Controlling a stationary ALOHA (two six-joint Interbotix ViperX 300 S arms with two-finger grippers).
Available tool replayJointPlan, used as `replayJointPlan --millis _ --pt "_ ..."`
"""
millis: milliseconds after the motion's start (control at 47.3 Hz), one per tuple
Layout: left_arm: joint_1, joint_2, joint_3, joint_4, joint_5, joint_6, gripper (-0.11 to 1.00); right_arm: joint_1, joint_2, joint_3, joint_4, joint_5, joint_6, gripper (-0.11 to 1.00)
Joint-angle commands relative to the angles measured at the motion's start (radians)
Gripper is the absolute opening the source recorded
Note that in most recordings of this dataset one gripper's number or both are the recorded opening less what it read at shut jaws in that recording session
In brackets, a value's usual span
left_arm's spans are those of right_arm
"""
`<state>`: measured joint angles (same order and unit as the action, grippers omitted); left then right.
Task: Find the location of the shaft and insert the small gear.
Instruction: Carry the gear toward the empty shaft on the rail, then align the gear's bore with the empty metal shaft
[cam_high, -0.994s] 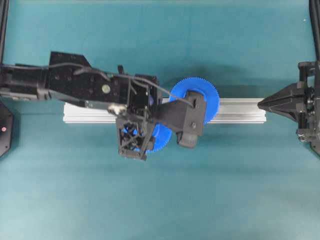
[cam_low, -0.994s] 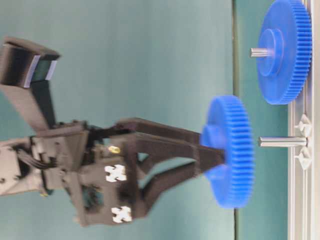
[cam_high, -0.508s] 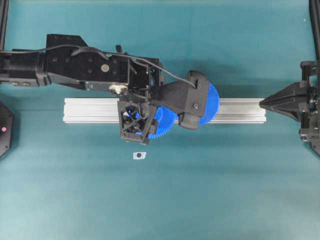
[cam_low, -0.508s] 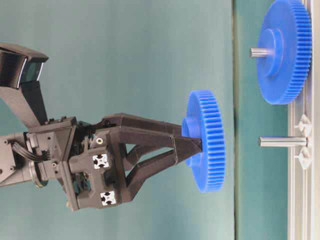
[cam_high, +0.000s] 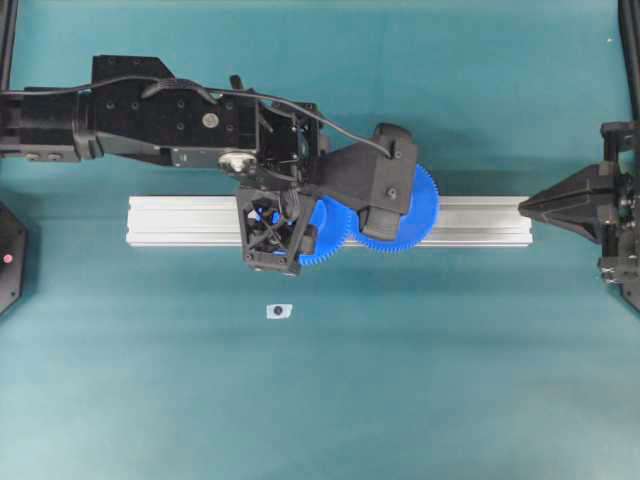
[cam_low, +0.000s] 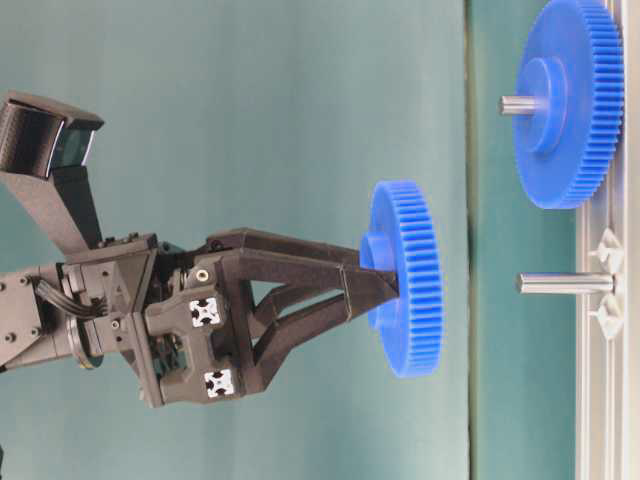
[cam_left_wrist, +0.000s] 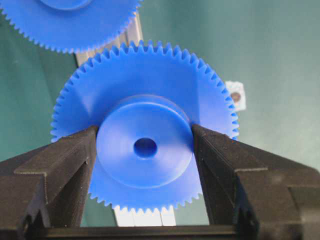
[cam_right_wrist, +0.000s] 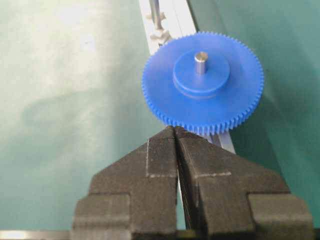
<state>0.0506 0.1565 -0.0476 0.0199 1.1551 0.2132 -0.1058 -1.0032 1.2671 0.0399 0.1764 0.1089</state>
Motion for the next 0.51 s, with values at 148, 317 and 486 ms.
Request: replayJointPlan --millis 148,317,486 --pt "0.011 -0.031 -0.011 0.002 -0.046 0.003 0.65 -0.003 0.006 -0.008 -0.002 -0.008 0.008 0.04" --pt "0.015 -0.021 0.020 0.003 -0.057 0.000 0.65 -0.003 0.006 -0.006 -0.002 -0.008 0.008 0.04" --pt "0.015 -0.015 0.052 0.003 -0.069 -0.002 0.65 -0.003 0.006 -0.006 0.000 -0.008 0.008 0.04"
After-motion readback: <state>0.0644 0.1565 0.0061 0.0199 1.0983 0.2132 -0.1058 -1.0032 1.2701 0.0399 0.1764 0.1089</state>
